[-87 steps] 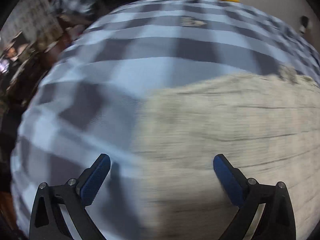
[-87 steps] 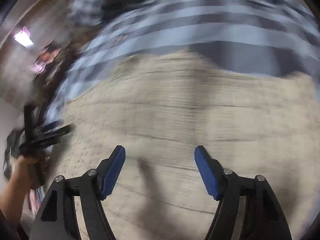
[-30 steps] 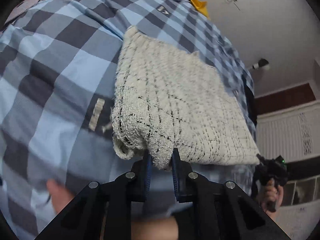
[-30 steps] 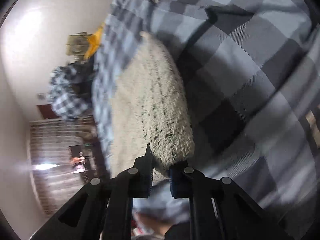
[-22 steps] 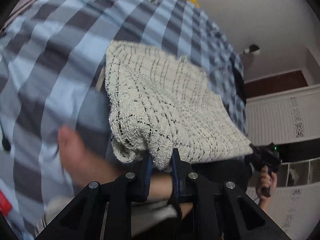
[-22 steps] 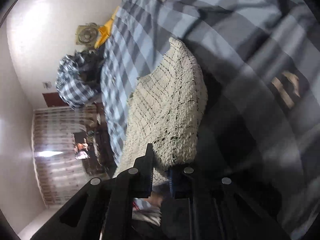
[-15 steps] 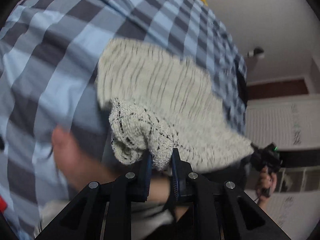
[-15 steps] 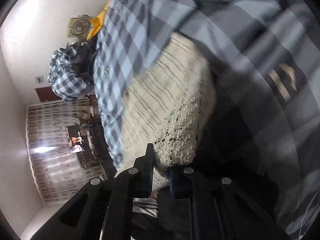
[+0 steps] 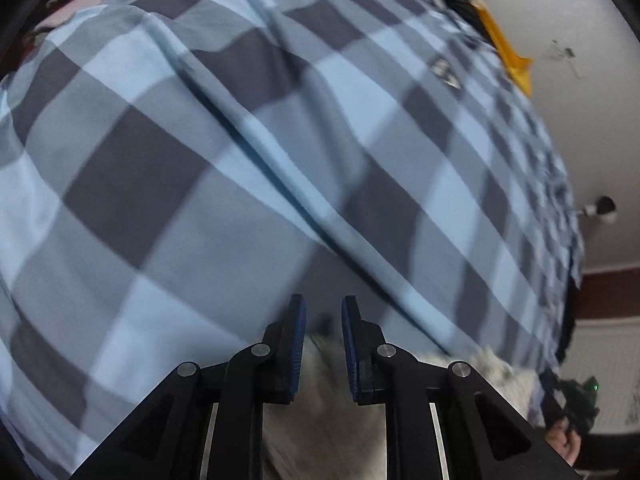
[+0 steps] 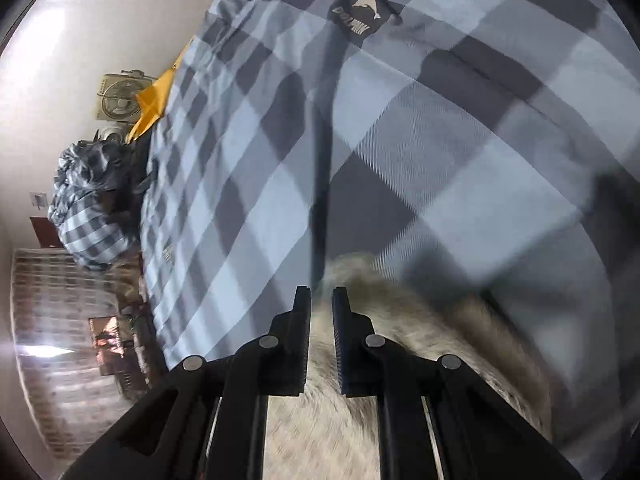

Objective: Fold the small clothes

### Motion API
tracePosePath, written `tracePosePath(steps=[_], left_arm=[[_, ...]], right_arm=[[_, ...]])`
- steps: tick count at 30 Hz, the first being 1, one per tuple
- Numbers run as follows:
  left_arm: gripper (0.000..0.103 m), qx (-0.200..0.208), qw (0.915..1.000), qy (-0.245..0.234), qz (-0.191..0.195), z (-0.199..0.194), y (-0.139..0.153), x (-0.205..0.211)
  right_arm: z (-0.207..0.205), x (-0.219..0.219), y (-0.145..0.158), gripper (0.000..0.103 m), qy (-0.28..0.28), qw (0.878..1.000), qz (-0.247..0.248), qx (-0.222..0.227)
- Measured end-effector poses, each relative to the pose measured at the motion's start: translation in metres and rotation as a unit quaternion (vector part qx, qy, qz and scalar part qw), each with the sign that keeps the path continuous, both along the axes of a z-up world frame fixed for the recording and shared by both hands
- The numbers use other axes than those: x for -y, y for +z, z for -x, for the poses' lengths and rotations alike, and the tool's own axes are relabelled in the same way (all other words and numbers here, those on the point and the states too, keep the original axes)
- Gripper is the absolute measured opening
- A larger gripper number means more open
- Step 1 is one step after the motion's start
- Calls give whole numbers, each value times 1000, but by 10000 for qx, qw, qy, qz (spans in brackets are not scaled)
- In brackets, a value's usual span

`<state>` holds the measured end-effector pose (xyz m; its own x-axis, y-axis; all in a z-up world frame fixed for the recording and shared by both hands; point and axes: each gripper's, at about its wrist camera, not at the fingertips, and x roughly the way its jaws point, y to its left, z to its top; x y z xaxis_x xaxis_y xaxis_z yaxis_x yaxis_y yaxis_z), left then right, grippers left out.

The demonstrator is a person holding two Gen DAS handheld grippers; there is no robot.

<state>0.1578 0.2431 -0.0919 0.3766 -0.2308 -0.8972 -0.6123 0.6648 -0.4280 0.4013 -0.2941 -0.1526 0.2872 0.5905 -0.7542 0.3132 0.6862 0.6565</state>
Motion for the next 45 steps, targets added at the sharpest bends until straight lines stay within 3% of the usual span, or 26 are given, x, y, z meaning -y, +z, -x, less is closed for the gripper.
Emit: tracePosePath(steps=[2, 4, 6, 8, 9, 12, 14, 16, 18, 21, 23, 25, 26, 29, 31, 32, 34, 35, 36, 37, 38, 39, 40, 41, 43, 45], left_arm=[[17, -111, 9996, 90, -261, 6, 9, -18], [18, -152, 9964, -83, -828, 12, 29, -29], [18, -291, 9835, -514, -1712, 24, 57, -22], [18, -241, 9653, -1008, -2397, 38, 81, 1], [18, -126, 9565, -1383, -2566, 50, 94, 26], [18, 320, 9509, -2022, -2323, 72, 114, 86], [18, 644, 9520, -2316, -1893, 84, 120, 129], [18, 822, 9516, -2621, -1380, 90, 112, 171], [18, 812, 9468, -2884, -1176, 90, 94, 204], [18, 601, 9429, -2972, -1382, 78, 54, 221], [18, 516, 9410, -2937, -1600, 74, 30, 215], [18, 519, 9420, -2988, -1436, 70, 12, 196], [17, 604, 9450, -3005, -1143, 70, 9, 185], [17, 696, 9568, -2811, -271, 77, 9, 140], [17, 665, 9688, -2369, 286, 88, 9, 105], [17, 628, 9771, -1951, 571, 96, 8, 83], [17, 536, 9871, -1347, 681, 107, 9, 55], [19, 457, 9927, -1044, 400, 114, 17, 42], [19, 116, 9959, -827, -351, 119, 23, 37], [19, -489, 9820, -670, -1699, 123, 34, 37], [19, -837, 9553, -656, -2758, 125, 44, 42], [19, -858, 9394, -670, -3252, 127, 52, 48], [19, -673, 9331, -710, -3461, 127, 61, 57], [19, -387, 9361, -769, -3411, 127, 70, 67], [19, 352, 9496, -963, -2962, 123, 84, 90], [19, 1065, 9545, -1403, -2405, 107, 90, 120]], right_arm=[[-1, 21, -6, 8, -209, 9994, 80, -280], [4, 47, 1, 13, -596, 9977, 30, -326], [16, 62, 29, 34, -645, 9967, 490, 34], [37, 56, 67, 77, -383, 9893, 1288, 563], [54, 47, 85, 80, -208, 9827, 1647, 817], [103, 1, 121, 80, 616, 9669, 2176, 1185], [134, -37, 128, 80, 1319, 9595, 2156, 1248], [165, -81, 129, 80, 2143, 9437, 2073, 1436], [192, -121, 124, 80, 2769, 9238, 1940, 1799], [209, -171, 96, 80, 3532, 8856, 2043, 2219], [207, -192, 66, 80, 3940, 8625, 2426, 2049], [199, -197, 34, 80, 4290, 8389, 2843, 1771], [193, -191, 25, 80, 4307, 8374, 2916, 1679], [168, -144, 26, 80, 3586, 8716, 3082, 1292], [150, -96, 24, 84, 2686, 8771, 3891, 846], [144, -71, 21, 94, 2321, 8810, 4083, 572], [135, -21, 13, 97, 1677, 9085, 3827, -22], [135, -4, 12, 97, 1499, 9148, 3746, -183], [135, 8, 14, 97, 1396, 9201, 3653, -216], [139, 15, 21, 97, 1223, 9143, 3857, -177], [143, 18, 31, 97, 1022, 8995, 4247, -81], [151, 17, 49, 97, 819, 8832, 4612, 213], [157, 14, 62, 97, 748, 8817, 4632, 491], [165, 9, 76, 98, 687, 8840, 4552, 817], [179, -13, 101, 99, 691, 8947, 4116, 1592], [184, -48, 111, 99, 1024, 9040, 3477, 2267]])
